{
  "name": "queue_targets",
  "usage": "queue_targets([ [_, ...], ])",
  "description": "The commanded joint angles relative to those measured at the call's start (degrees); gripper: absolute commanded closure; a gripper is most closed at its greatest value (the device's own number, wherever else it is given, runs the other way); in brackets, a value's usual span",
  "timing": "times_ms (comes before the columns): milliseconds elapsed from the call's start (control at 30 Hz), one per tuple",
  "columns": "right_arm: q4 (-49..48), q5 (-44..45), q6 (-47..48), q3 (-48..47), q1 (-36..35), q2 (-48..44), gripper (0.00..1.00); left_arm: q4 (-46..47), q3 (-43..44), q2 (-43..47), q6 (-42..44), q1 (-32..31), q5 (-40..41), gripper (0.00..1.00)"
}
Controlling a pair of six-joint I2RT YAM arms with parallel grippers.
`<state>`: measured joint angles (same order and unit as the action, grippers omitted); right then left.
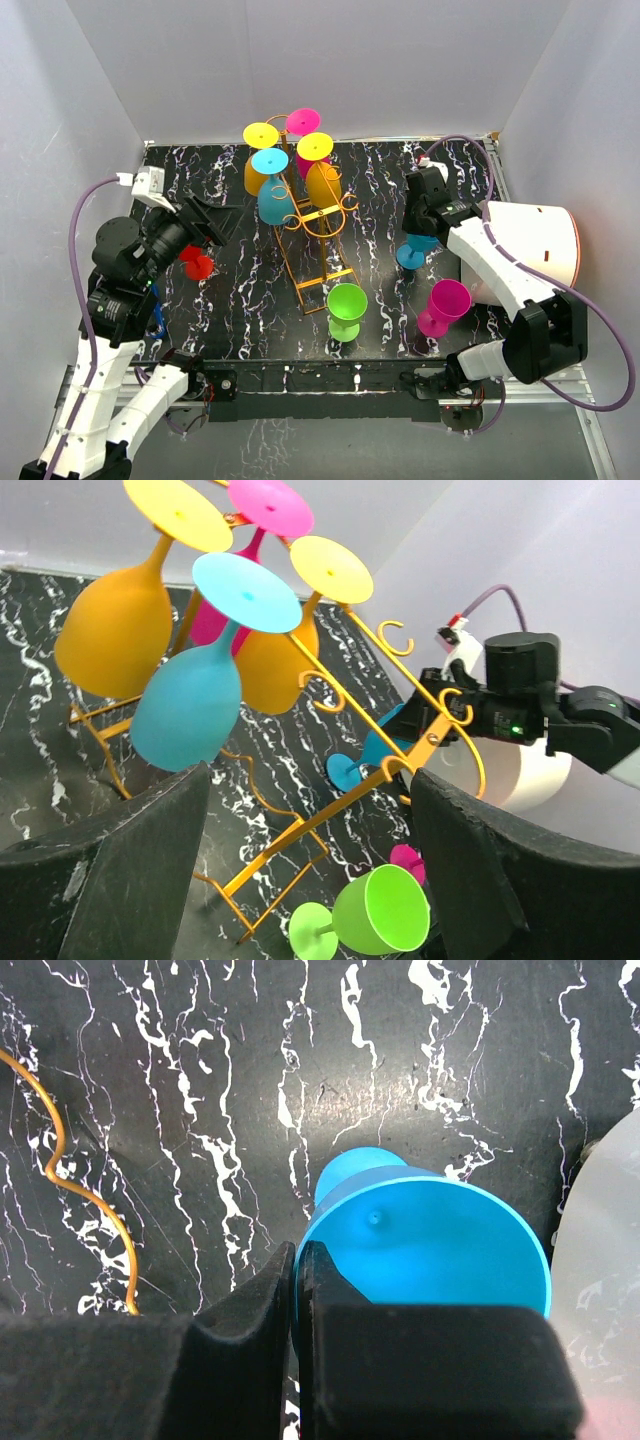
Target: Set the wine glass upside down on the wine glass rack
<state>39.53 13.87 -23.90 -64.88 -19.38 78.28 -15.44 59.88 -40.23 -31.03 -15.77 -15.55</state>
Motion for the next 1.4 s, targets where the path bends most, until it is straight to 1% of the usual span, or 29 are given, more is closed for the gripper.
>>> queue_targets([
  [0, -1.4, 1.7, 0.3, -3.1, 0.0, -2.3, 1.0, 4.1, 0.7, 1.3, -0.4, -0.1, -4.7, 0.2],
  [133, -3.7, 1.6, 0.5, -3.5, 0.0, -6.2, 1.0, 11.9, 1.1, 1.1, -3.6, -0.1, -16.2, 0.2],
  [233, -8.4, -0.1, 0.3, -2.9, 0.0, -11.6, 1.0, 16.6, 1.9, 0.4, -6.0, -0.1, -21.3, 0.19],
  [300, -12.8, -1.4, -0.1, -2.1, 0.0, -15.3, 1.0, 17.7, 2.9, -0.2, -7.2, -0.1, -22.2, 0.19],
  [433, -22.9, -3.5, -0.9, -0.4, 0.0, -21.9, 1.0, 18.2, 5.1, -2.0, -9.1, -0.1, -20.6, 0.19],
  [567, -32.6, -6.9, -2.7, 0.1, 0.0, -26.3, 1.0, 21.1, 6.3, -4.7, -13.7, -0.1, -19.2, 0.18],
  [633, -37.8, -9.7, -3.8, 0.3, 0.0, -27.3, 1.0, 24.3, 6.2, -6.5, -18.3, -0.1, -18.6, 0.19],
  [700, -43.1, -12.8, -5.4, 0.7, 0.0, -28.2, 1.0, 30.3, 6.4, -9.3, -25.2, -0.1, -21.0, 0.19],
  [800, -49.7, -16.2, -7.9, 0.7, 0.1, -28.5, 1.0, 36.0, 6.4, -12.7, -35.0, -0.1, -22.9, 0.19],
  [867, -53.2, -17.9, -9.5, 0.7, 0.1, -28.6, 1.0, 39.4, 6.1, -13.9, -38.2, -0.2, -22.7, 0.19],
  [933, -56.1, -19.2, -11.3, 0.6, 0.0, -28.3, 1.0, 40.6, 6.9, -15.2, -39.1, -0.3, -22.1, 0.19],
  [1033, -59.9, -21.3, -14.2, 0.2, 0.0, -27.8, 1.0, 39.1, 10.1, -17.2, -39.2, -1.0, -19.9, 0.19],
  [1167, -64.6, -23.1, -17.9, 0.0, 0.1, -27.2, 1.0, 42.6, 11.1, -20.0, -40.7, -4.1, -15.0, 0.19],
  [1233, -66.3, -23.8, -19.7, -0.3, 0.0, -26.6, 1.0, 43.0, 13.1, -22.1, -38.1, -7.5, -12.2, 0.2],
  [1300, -67.1, -24.1, -21.5, -0.7, 0.0, -26.0, 1.0, 37.4, 17.8, -24.6, -33.0, -11.4, -8.6, 0.21],
  [1367, -67.6, -24.2, -23.0, -0.9, 0.0, -25.5, 1.0, 35.2, 20.9, -27.3, -29.8, -14.5, -5.7, 0.22],
])
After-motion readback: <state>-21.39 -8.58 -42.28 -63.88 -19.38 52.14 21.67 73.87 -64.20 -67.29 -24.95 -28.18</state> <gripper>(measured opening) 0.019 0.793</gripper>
